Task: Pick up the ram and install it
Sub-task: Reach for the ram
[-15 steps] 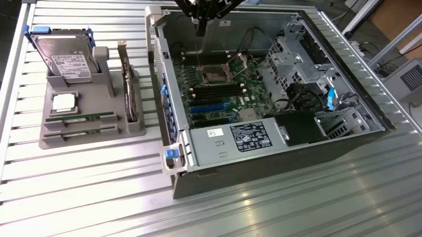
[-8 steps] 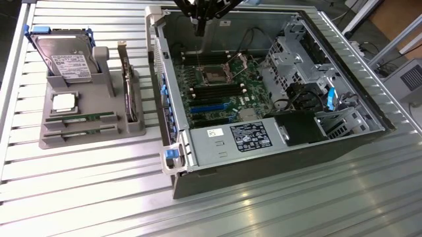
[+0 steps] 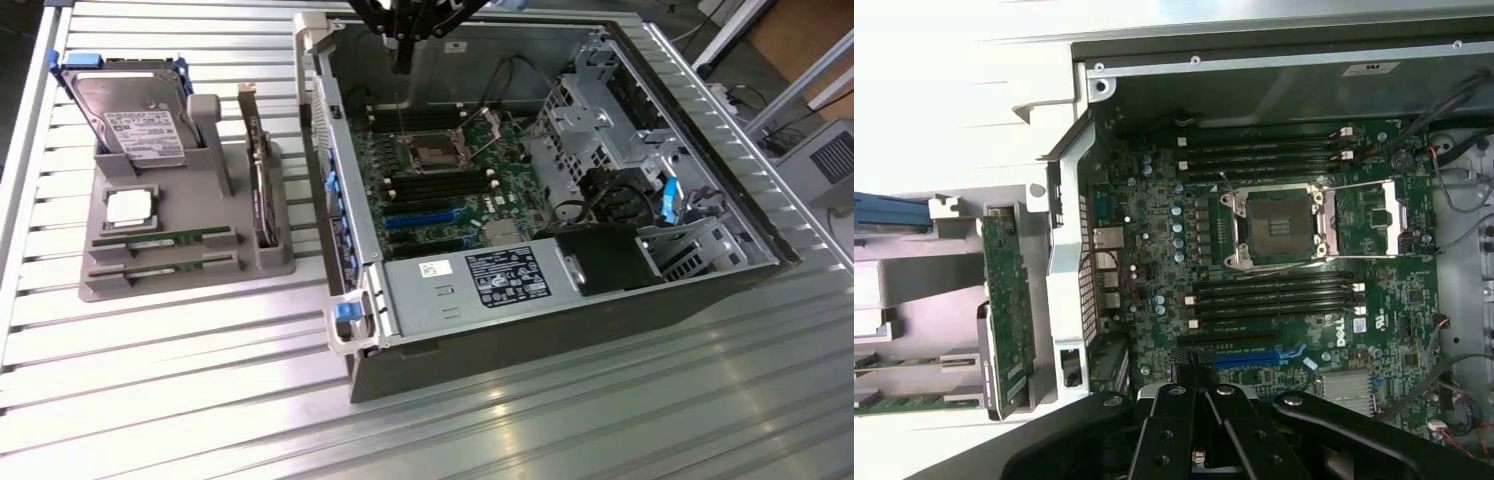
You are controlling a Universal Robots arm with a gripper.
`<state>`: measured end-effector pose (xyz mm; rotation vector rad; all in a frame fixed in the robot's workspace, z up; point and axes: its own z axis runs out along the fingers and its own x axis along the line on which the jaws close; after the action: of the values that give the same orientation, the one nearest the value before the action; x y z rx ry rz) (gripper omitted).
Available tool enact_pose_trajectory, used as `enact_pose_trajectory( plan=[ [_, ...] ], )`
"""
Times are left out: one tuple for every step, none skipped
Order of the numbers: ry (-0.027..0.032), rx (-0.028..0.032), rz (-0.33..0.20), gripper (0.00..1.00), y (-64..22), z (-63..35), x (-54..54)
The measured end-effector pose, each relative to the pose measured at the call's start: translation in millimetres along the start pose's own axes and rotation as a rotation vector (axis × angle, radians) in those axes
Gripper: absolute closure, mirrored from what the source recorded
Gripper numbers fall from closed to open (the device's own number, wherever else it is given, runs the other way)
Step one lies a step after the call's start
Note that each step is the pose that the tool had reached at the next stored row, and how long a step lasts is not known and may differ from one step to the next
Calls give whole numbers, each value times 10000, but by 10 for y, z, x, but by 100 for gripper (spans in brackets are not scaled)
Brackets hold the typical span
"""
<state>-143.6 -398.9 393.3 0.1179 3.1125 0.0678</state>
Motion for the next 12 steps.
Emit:
enact_pose_trajectory(
  plan=[
    [0, 0, 0, 90, 0, 0, 4],
    [-1, 0, 0, 90, -1, 0, 8],
    [0, 0, 0, 90, -1, 0, 13],
    [0, 0, 0, 90, -2, 0, 18],
    [-1, -1, 1, 90, -2, 0, 26],
    [0, 0, 1, 90, -3, -1, 34],
    [0, 0, 0, 90, -3, -1, 38],
    [-1, 0, 0, 90, -4, -1, 44],
    [-1, 0, 0, 90, -4, -1, 52],
    [0, 0, 1, 90, -5, -2, 59],
    [0, 0, 0, 90, -5, -2, 66],
    [0, 0, 0, 90, -6, -2, 72]
  ],
)
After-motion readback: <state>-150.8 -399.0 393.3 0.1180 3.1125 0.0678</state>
